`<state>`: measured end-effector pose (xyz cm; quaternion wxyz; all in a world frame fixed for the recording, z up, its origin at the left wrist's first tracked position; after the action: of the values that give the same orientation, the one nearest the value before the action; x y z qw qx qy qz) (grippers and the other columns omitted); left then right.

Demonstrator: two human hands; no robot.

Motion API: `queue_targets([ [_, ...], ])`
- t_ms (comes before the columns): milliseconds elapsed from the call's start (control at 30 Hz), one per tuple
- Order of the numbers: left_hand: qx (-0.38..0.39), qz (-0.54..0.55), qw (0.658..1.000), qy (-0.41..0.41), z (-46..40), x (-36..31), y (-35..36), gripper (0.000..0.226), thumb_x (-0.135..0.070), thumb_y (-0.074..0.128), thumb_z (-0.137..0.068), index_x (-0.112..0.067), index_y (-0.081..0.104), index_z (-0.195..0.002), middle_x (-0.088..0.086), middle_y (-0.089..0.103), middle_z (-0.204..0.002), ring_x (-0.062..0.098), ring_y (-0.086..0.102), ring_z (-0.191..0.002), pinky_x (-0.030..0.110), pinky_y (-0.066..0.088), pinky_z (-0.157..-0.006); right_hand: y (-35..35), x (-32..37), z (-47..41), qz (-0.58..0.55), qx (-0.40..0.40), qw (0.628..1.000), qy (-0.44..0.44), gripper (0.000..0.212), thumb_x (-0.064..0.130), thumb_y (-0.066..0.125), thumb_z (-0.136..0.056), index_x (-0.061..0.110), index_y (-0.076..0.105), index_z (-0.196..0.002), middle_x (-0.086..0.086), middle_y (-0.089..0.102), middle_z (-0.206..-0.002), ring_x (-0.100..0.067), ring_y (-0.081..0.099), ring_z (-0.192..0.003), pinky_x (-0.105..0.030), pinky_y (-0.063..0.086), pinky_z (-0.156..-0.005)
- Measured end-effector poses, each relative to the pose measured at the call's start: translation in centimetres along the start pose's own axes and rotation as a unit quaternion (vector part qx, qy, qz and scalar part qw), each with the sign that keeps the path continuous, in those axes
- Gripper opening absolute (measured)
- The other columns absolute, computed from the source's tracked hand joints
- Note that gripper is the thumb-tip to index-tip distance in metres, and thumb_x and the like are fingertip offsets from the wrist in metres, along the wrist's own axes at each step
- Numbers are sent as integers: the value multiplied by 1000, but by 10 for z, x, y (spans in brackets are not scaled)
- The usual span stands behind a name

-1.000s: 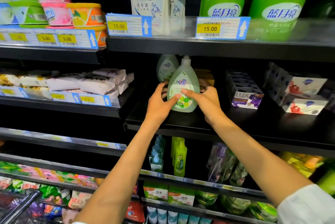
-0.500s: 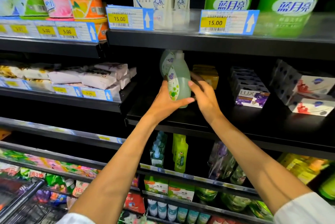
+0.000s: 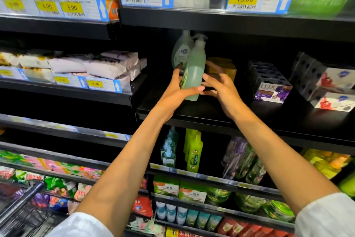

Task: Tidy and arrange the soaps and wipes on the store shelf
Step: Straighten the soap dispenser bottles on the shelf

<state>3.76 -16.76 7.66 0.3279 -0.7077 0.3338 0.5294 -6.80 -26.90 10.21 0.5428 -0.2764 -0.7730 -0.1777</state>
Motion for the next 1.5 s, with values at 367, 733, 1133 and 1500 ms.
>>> queue_targets([
  [367, -64, 156, 986, 2, 0, 5, -19, 52, -19, 76, -82, -18, 62, -132, 9, 72, -125, 25, 70, -115, 47, 55, -104, -3, -13, -6, -3, -12, 999, 48, 43, 24, 68, -100, 20, 56, -142, -6, 74, -118, -29, 73, -111, -43, 61, -89],
  [733, -5, 243, 970, -21, 5, -2, -10, 48, -3, 61, -93, -5, 57, -141, 16, 69, -133, 31, 66, -124, 47, 52, -108, -5, -19, -2, -37, -1, 995, 95, 36, 22, 67, -100, 2, 63, -130, -10, 77, -117, -26, 74, -111, -46, 60, -94],
  [1133, -124, 27, 990, 62, 0, -3, -21, 59, -9, 75, -94, -18, 54, -149, 4, 64, -136, 15, 66, -120, 29, 60, -95, -33, -4, -6, 18, -119, 993, -7, 40, 19, 87, -82, 10, 70, -117, -10, 78, -110, -25, 75, -104, -41, 60, -91],
  [1500, -134, -30, 989, 47, 0, -1, -22, 47, -20, 70, -99, -14, 57, -145, 2, 59, -138, 13, 62, -123, 36, 54, -106, -27, -18, -4, -37, -102, 992, 57, 74, 43, 77, -78, -12, 56, -123, -19, 71, -124, -26, 72, -111, -33, 56, -81],
])
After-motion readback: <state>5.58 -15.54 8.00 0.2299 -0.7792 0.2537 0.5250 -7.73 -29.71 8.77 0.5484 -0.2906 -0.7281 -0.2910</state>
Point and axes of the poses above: each hand's wrist, its own z-axis away from the middle knuckle, its own y-axis out of the palm, x = y × z, the point moved 9 cm from there along -z, towards the middle knuckle
